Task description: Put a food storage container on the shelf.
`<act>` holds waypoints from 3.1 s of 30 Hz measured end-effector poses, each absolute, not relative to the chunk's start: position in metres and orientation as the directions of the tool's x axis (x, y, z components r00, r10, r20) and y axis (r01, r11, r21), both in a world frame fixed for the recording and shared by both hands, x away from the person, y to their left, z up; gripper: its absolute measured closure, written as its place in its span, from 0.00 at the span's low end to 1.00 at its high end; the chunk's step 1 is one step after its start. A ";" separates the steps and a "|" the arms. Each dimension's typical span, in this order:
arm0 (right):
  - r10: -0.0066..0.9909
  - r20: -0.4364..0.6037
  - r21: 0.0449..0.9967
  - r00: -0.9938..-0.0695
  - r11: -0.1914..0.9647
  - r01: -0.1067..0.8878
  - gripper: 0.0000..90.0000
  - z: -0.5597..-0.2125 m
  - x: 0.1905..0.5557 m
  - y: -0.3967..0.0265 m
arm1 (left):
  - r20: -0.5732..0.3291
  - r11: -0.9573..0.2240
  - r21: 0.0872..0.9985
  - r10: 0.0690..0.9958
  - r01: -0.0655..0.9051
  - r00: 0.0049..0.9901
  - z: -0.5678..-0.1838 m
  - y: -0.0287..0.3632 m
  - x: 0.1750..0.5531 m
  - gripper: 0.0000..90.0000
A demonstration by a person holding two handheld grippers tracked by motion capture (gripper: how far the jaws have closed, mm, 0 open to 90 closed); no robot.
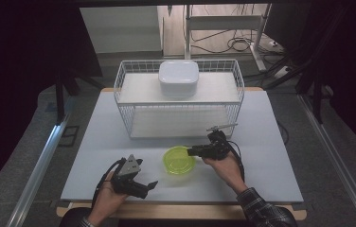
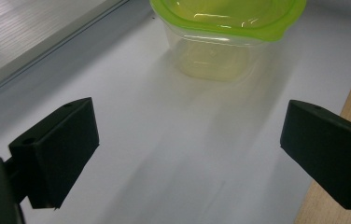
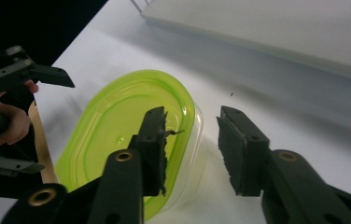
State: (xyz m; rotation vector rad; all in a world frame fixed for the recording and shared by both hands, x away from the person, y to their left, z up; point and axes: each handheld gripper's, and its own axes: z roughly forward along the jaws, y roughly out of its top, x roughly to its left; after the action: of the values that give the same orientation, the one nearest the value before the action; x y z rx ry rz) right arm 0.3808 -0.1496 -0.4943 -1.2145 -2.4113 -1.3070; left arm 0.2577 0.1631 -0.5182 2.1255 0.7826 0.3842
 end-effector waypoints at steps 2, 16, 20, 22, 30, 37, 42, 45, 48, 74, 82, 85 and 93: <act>0.583 0.476 0.627 -0.658 0.300 0.719 0.73 -0.497 0.383 -0.148 | 0.004 -0.471 0.788 0.648 0.396 0.761 -0.518 0.163 0.257 0.05; 0.523 0.606 0.547 -0.600 0.273 0.791 0.90 -0.495 0.382 -0.150 | 0.007 -0.476 0.786 0.646 0.395 0.763 -0.518 0.162 0.257 0.05; 0.502 0.631 0.543 -0.591 0.258 0.799 0.91 -0.492 0.380 -0.151 | 0.009 -0.476 0.787 0.646 0.393 0.763 -0.518 0.162 0.257 0.05; 0.505 0.628 0.546 -0.592 0.256 0.797 0.91 -0.491 0.380 -0.152 | 0.010 -0.476 0.787 0.646 0.393 0.763 -0.518 0.162 0.257 0.05; 0.502 0.642 0.556 -0.580 0.217 0.802 0.92 -0.488 0.382 -0.160 | 0.009 -0.475 0.787 0.646 0.393 0.763 -0.518 0.162 0.257 0.05; 0.487 0.664 0.557 -0.568 0.184 0.810 0.93 -0.485 0.384 -0.165 | 0.009 -0.475 0.787 0.647 0.394 0.763 -0.518 0.162 0.257 0.05; 0.498 0.643 0.574 -0.581 0.189 0.797 0.92 -0.485 0.386 -0.164 | 0.013 -0.481 0.784 0.644 0.392 0.765 -0.518 0.162 0.257 0.05; 0.553 0.581 0.598 -0.597 0.207 0.774 0.89 -0.486 0.389 -0.162 | 0.014 -0.483 0.783 0.643 0.391 0.766 -0.518 0.162 0.257 0.05; 0.589 0.557 0.594 -0.585 0.209 0.776 0.86 -0.492 0.395 -0.161 | 0.014 -0.484 0.782 0.642 0.392 0.767 -0.518 0.162 0.257 0.05; 0.547 0.666 0.496 -0.507 0.183 0.849 0.91 -0.500 0.401 -0.163 | 0.016 -0.488 0.781 0.639 0.389 0.769 -0.518 0.162 0.257 0.05; 0.533 0.686 0.495 -0.496 0.160 0.854 0.91 -0.498 0.400 -0.168 | 0.016 -0.485 0.783 0.642 0.389 0.767 -0.518 0.162 0.257 0.05; 0.517 0.695 0.502 -0.500 0.149 0.852 0.91 -0.494 0.399 -0.169 | 0.015 -0.478 0.787 0.648 0.391 0.762 -0.517 0.163 0.257 0.05; 0.463 0.708 0.553 -0.534 0.107 0.826 0.91 -0.465 0.392 -0.175 | 0.008 -0.459 0.798 0.657 0.391 0.754 -0.515 0.166 0.258 0.05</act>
State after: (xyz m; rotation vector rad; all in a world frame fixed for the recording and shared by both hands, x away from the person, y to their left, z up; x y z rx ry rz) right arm 0.3923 -0.1752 -0.4652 -1.2608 -2.0345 -1.4020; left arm 0.2575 0.1659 -0.5153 2.1066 0.7846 0.4007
